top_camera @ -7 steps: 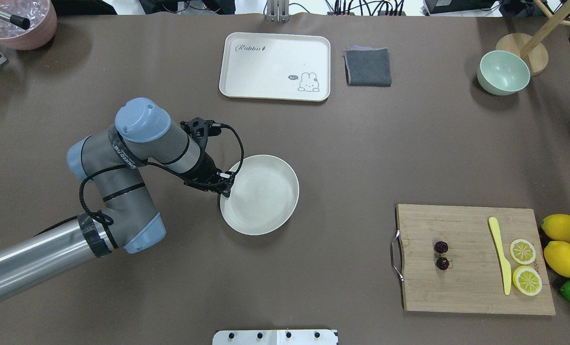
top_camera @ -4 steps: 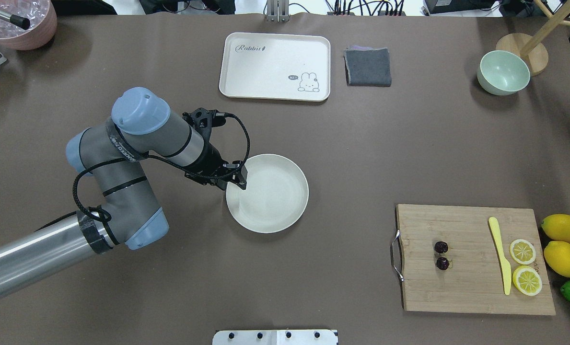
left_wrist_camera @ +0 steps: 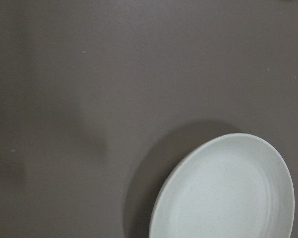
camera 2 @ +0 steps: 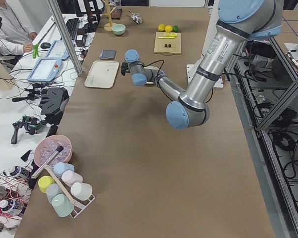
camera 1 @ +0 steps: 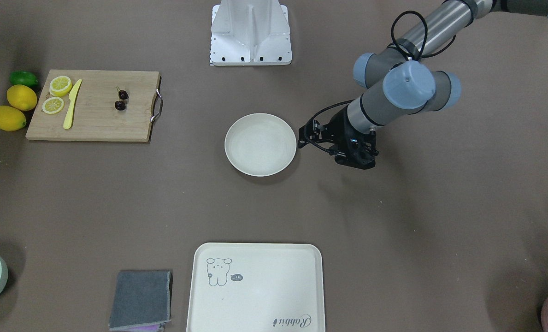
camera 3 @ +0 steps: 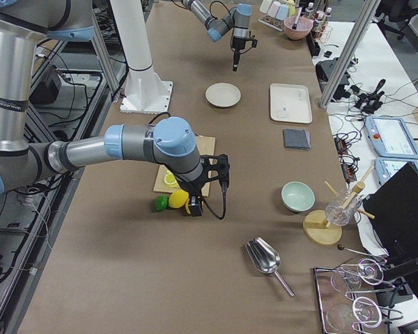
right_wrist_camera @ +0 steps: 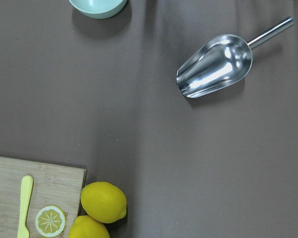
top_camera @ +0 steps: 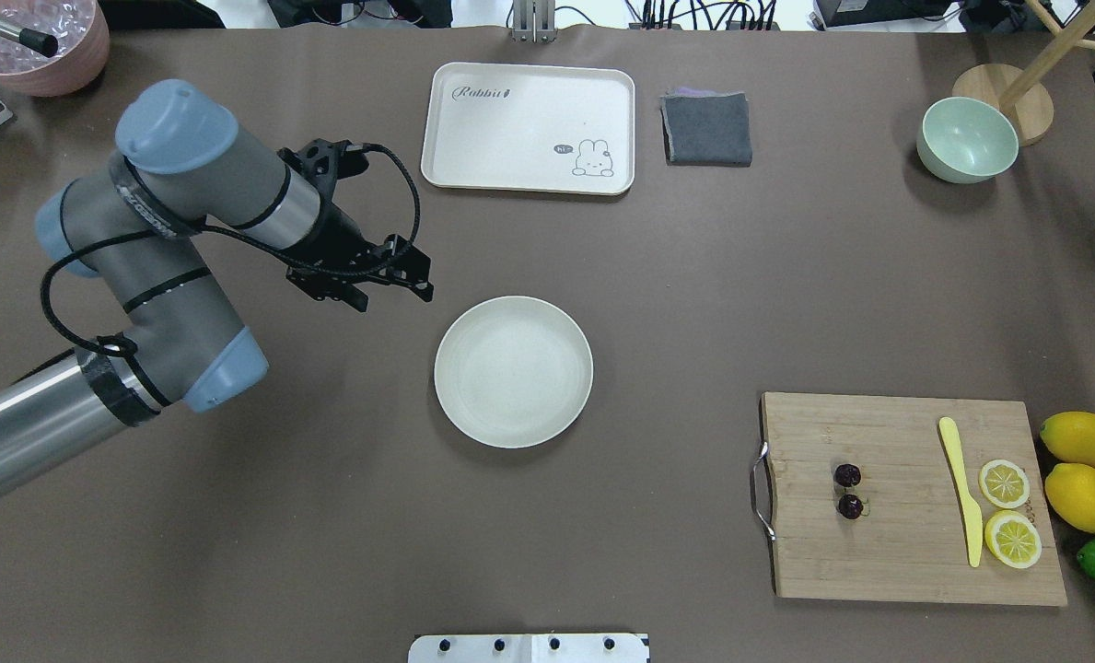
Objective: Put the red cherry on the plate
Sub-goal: 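Open the left gripper and withdraw it from the plate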
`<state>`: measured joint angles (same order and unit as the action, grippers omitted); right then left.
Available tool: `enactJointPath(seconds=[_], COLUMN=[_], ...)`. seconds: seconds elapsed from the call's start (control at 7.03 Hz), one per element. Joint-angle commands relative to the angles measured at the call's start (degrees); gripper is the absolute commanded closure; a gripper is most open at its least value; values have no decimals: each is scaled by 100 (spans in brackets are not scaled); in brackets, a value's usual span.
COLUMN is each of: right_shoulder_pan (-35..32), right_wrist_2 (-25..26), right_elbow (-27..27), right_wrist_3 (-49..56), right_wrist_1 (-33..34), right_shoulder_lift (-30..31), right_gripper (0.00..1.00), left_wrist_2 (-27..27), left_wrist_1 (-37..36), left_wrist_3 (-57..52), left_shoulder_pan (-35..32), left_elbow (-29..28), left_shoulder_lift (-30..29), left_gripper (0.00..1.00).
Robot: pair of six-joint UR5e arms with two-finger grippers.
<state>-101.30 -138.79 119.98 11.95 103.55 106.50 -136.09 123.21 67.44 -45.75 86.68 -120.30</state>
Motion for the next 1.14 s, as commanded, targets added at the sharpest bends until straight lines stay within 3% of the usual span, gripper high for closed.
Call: enactJointPath(seconds=[0.0,0.28,0.43,0.57,0.85,1.0], right_shoulder_pan=[-4,5,57,84,22,22], right_wrist_2=[19,45,54,150,151,151], right_elbow=[-10,-62,-341,-353,-300,-265], right_wrist_3=[0,0,9,96,115,114], right_wrist_1=[7,7,-28,-2,16,16], right_shoulder_lift=[151,214,153,152,284,310], right_gripper=[0,0,0,0,0,0], left_wrist_2=[-845,-937,-937,-1224,-1499,-1508], left_wrist_1=[-7,19,-16,-25,-139,-130], left_wrist_3=[-963,-1722,-2431,-3186,-4192,-4283], left_shoulder_pan=[-958,-1584,-1978,-2374,-2991,-3036], left_elbow=[-168,-169,-308,-518,-811,-802], left_shoulder_lift=[583,1487,1927,2340,2528,2633], left_gripper=[4,8,10,12,15,5])
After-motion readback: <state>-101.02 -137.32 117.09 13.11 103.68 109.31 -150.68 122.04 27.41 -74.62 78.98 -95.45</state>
